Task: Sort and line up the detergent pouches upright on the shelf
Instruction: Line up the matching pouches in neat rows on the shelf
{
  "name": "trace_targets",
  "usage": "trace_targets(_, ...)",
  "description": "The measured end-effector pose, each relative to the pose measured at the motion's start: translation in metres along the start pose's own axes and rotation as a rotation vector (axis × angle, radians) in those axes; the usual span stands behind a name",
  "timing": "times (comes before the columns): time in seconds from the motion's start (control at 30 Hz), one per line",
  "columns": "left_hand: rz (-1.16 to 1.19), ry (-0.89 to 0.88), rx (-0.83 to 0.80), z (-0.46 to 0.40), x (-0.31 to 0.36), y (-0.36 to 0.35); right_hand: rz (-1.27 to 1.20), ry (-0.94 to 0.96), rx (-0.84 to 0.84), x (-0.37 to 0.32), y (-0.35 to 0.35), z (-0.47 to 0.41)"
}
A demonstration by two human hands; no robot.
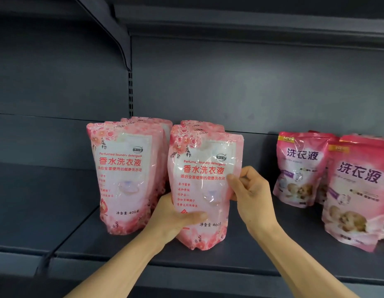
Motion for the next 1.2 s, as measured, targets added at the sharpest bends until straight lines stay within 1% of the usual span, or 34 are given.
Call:
trace_targets(0.1,-0.026,-0.025,0.04,-0.004,-0.002,0.0,0.019,0.007,0.021,0.0,-0.001,-0.001)
trace_targets(0.2,-0.051,-0.045,0.134,-0.006,-0.01,0.001,0.046,0.035,0.019,0.002,-0.001,0.0)
trace_targets(0.3,-0.119,-0.097,0.219,0.001,-0.019,0.002,0.051,-0.001,-0.082,0.006,-0.001,0.006)
trace_targets(0.37,-0.214,-0.152,0.22,0.009,-0.02,0.002,0.066,-0.018,-0.132,0.009,-0.002,0.009)
trace_targets(0.43,-0.282,-0.196,0.226,0.013,-0.019,0.002,0.093,-0.004,-0.133,0.008,-0.004,0.009)
trace_targets(0.57,-0.366,-0.223,0.274,0.014,-0.018,0.002,0.122,0.01,-0.106,0.009,-0.007,0.008)
trace_targets(0.67,-0.37,-0.227,0.285,0.015,-0.019,0.003,0.123,0.005,-0.09,0.012,-0.006,0.011)
trace_targets(0.8,-0.361,-0.228,0.283,0.018,-0.019,0.004,0.155,-0.027,-0.123,0.017,-0.005,0.019)
trace_targets(1.07,-0.409,-0.258,0.288,0.019,-0.023,0.003,0.242,0.003,-0.126,0.013,-0.004,0.025)
trace_targets(1.13,-0.435,-0.321,0.325,0.024,-0.022,0.004,0.267,0.024,-0.116,0.008,0.002,0.029)
trace_targets(1.2,-0.505,-0.442,0.382,0.034,-0.017,0.005,0.344,0.081,-0.087,0.004,0.011,0.032)
Point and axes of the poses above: each hand's wrist, its own z-axis away from the middle knuckle, its own y-axis out of the back of the hand, x = y × z, the point moved 2 cm from there along -z, towards the middle knuckle, and after that the axes turned 10 degrees about x, right-handed, at the moved point
